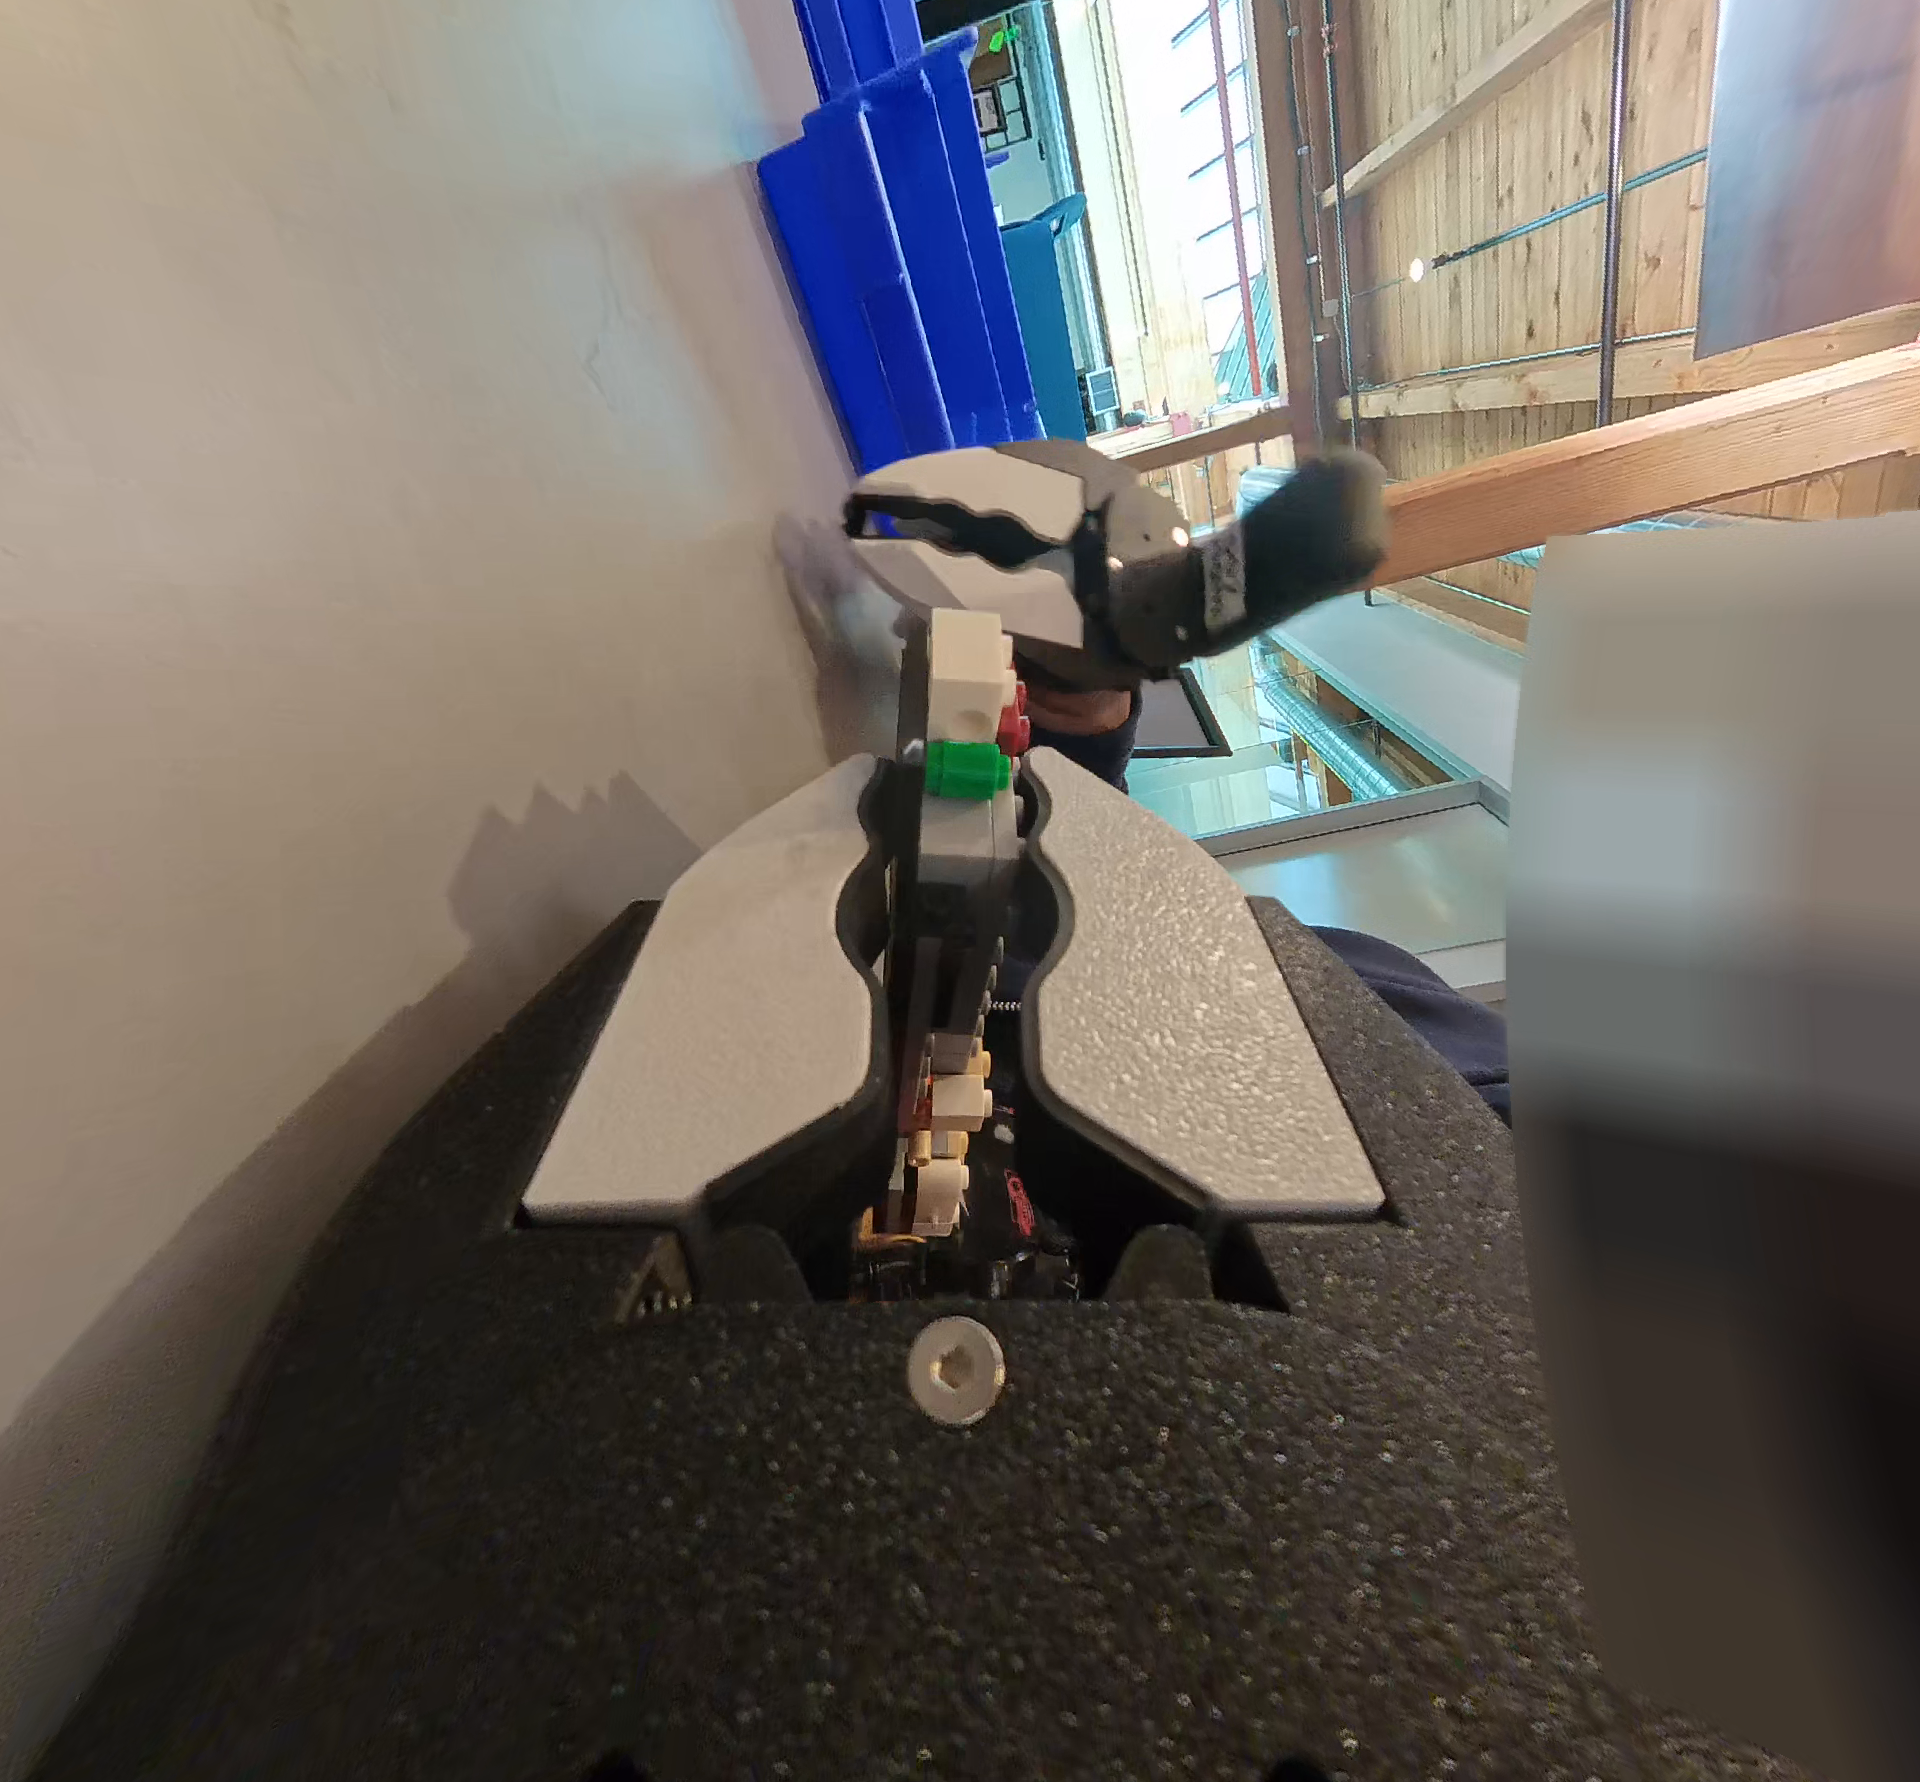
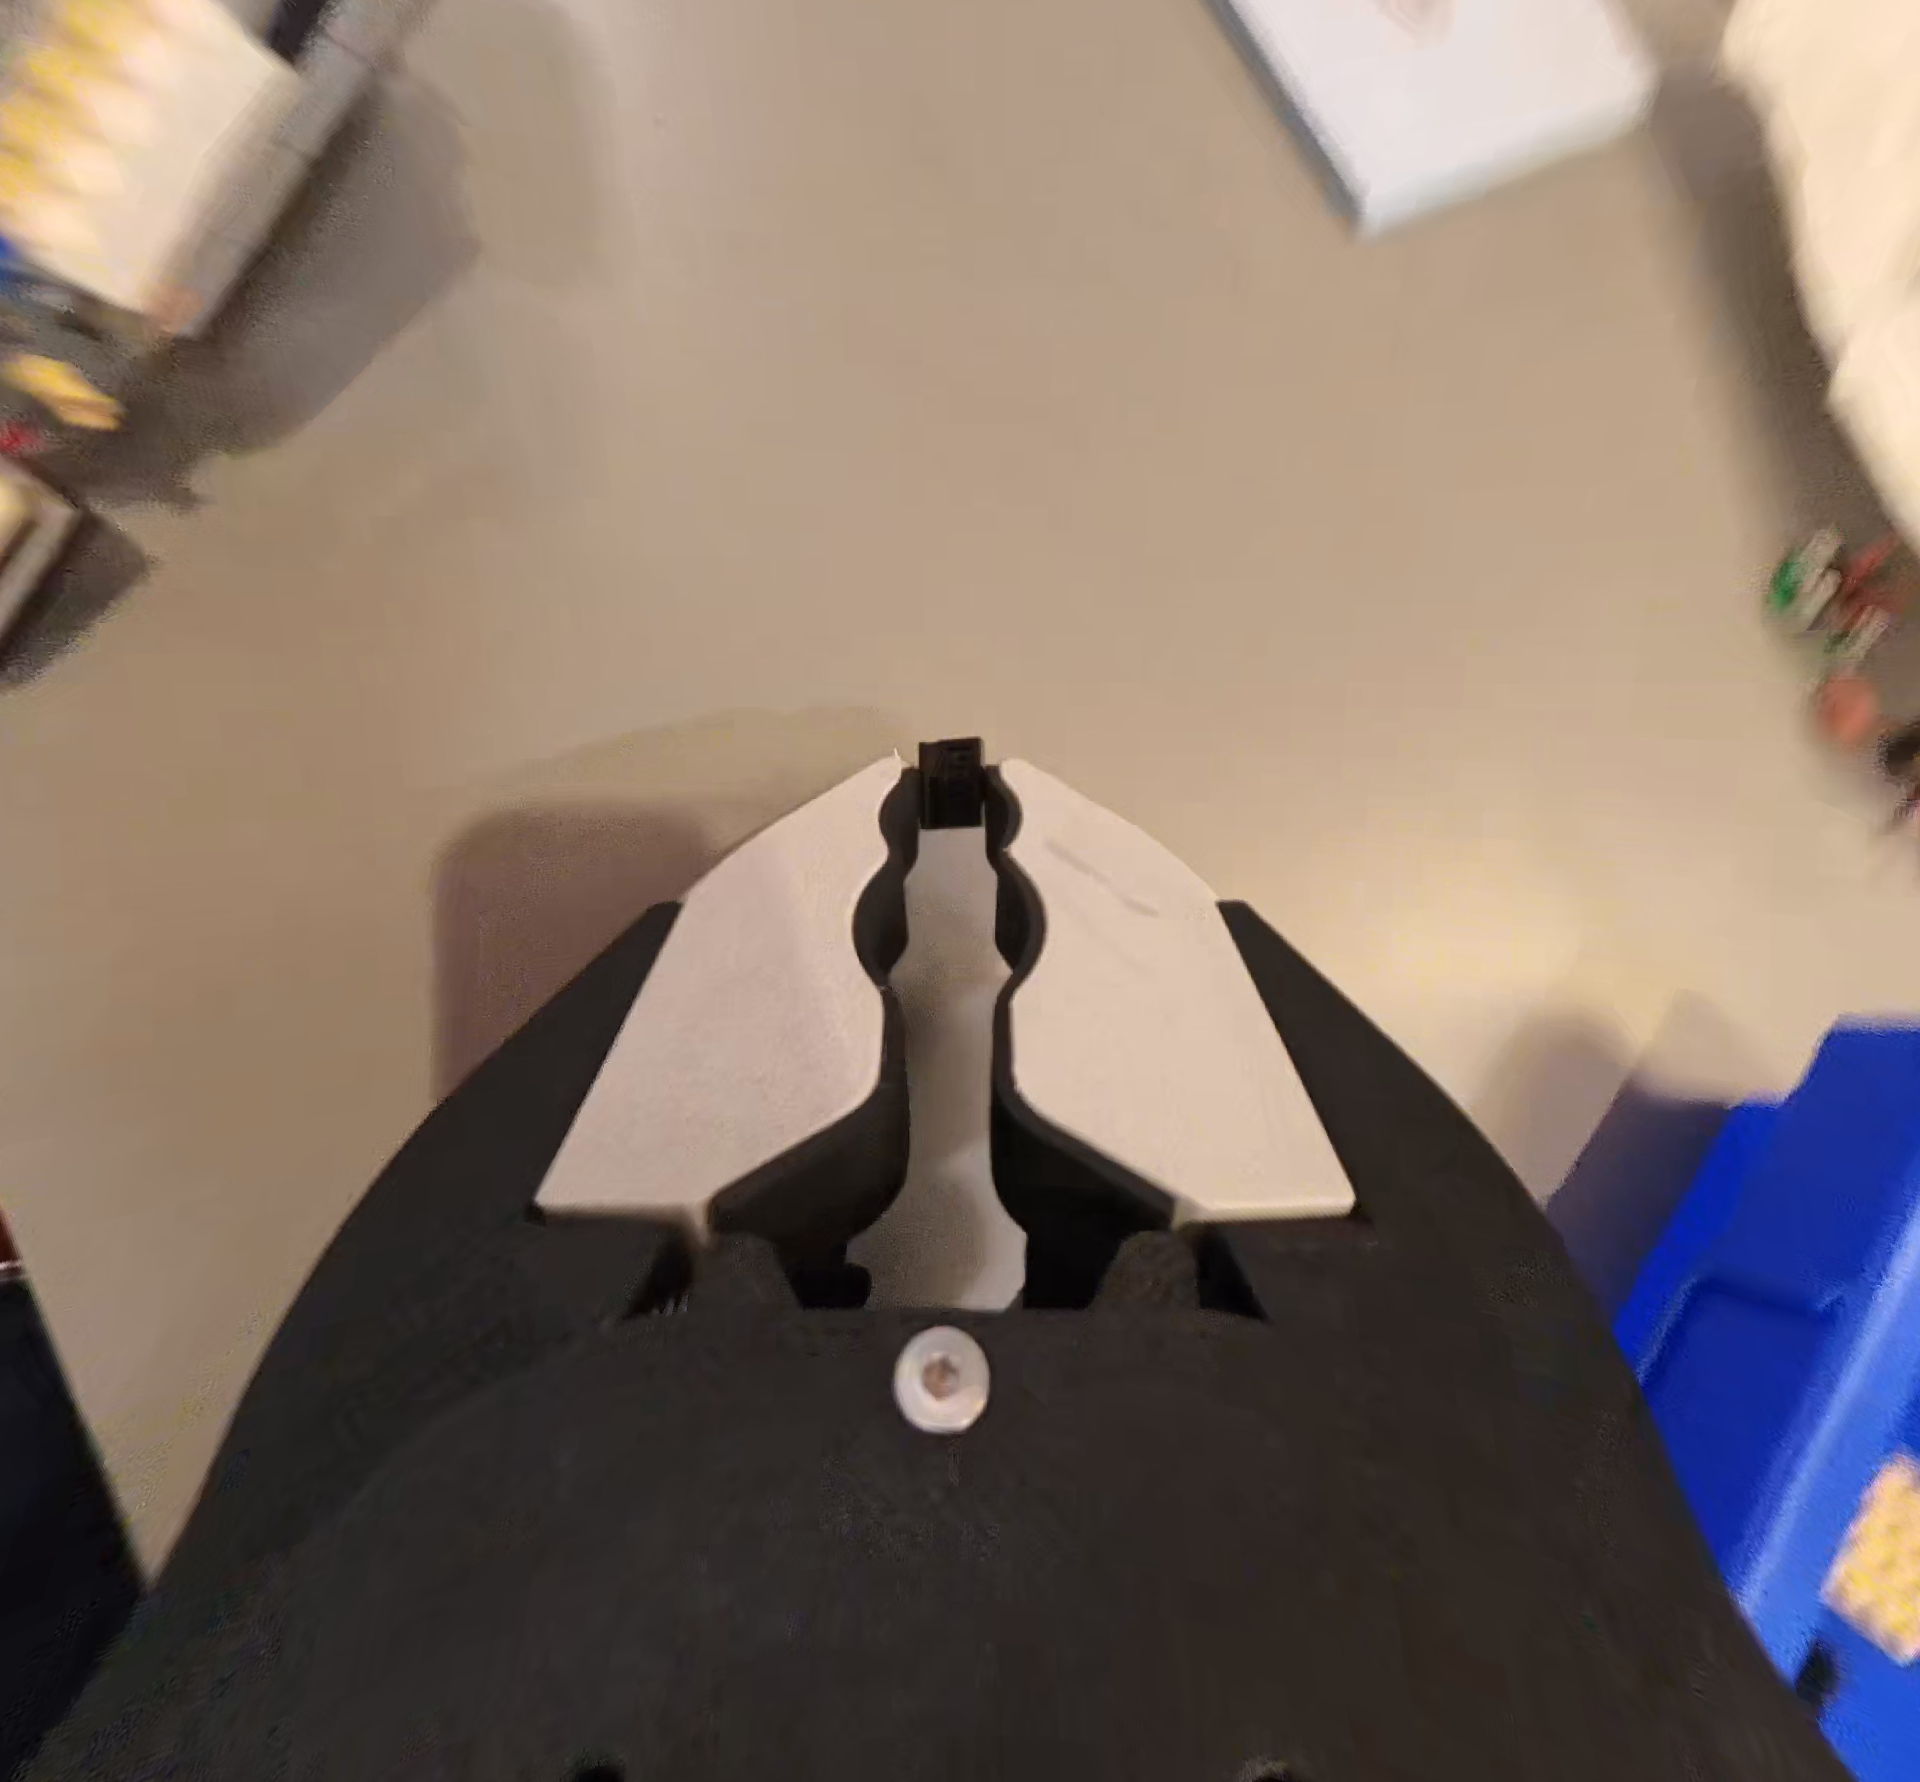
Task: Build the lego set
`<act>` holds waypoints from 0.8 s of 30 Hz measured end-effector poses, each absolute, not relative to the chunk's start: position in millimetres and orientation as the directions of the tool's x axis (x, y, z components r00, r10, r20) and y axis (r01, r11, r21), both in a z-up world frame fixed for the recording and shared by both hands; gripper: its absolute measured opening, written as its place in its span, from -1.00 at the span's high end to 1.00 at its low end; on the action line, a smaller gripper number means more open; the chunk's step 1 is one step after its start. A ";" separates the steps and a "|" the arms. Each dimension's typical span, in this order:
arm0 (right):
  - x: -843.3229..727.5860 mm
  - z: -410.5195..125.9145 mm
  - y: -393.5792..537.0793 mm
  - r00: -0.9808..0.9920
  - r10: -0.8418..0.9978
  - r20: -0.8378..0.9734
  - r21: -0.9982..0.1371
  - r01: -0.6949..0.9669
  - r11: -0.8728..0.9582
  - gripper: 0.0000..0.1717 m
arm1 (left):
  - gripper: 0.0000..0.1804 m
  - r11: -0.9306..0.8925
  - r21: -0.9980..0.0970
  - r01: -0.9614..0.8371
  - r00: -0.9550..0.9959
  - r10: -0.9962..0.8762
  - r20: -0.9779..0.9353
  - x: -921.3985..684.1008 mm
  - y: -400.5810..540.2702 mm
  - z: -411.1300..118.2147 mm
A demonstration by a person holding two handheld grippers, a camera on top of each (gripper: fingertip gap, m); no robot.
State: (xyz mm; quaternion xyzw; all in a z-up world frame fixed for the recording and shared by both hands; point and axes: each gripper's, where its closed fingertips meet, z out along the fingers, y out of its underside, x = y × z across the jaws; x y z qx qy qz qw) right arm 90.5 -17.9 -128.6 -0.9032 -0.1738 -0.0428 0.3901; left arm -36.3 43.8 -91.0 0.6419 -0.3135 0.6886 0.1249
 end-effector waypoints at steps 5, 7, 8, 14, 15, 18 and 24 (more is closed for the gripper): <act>50.5 -83.4 1.0 0.803 0.413 0.430 -0.750 0.573 -0.332 0.79 | 0.77 -0.778 -0.322 -0.540 -0.155 -0.285 0.946 -27.4 54.3 -88.2; 49.7 -89.0 2.4 0.816 0.429 0.386 -0.755 0.547 -0.360 0.73 | 0.77 -0.783 -0.339 -0.522 -0.155 -0.304 0.940 -26.2 58.1 -88.5; 51.4 -93.2 2.7 0.826 0.428 0.366 -0.758 0.532 -0.378 0.73 | 0.77 -0.787 -0.343 -0.513 -0.152 -0.310 0.939 -26.3 59.9 -89.4; 33.7 -118.9 -0.3 0.829 0.501 0.248 -0.758 0.488 -0.432 0.72 | 0.77 -0.809 -0.357 -0.468 -0.137 -0.332 0.933 -33.8 70.3 -89.0; 27.0 -121.8 0.9 0.822 0.519 0.233 -0.759 0.487 -0.432 0.72 | 0.78 -0.809 -0.361 -0.463 -0.130 -0.341 0.931 -36.2 72.4 -89.8; 6.0 -128.4 8.8 0.794 0.565 0.223 -0.751 0.510 -0.420 0.72 | 0.78 -0.824 -0.367 -0.433 -0.115 -0.353 0.929 -44.4 83.6 -90.0; -22.9 -127.8 28.1 0.769 0.591 0.245 -0.745 0.539 -0.392 0.72 | 0.77 -0.894 -0.333 -0.299 -0.160 -0.297 0.941 -48.5 117.6 -77.3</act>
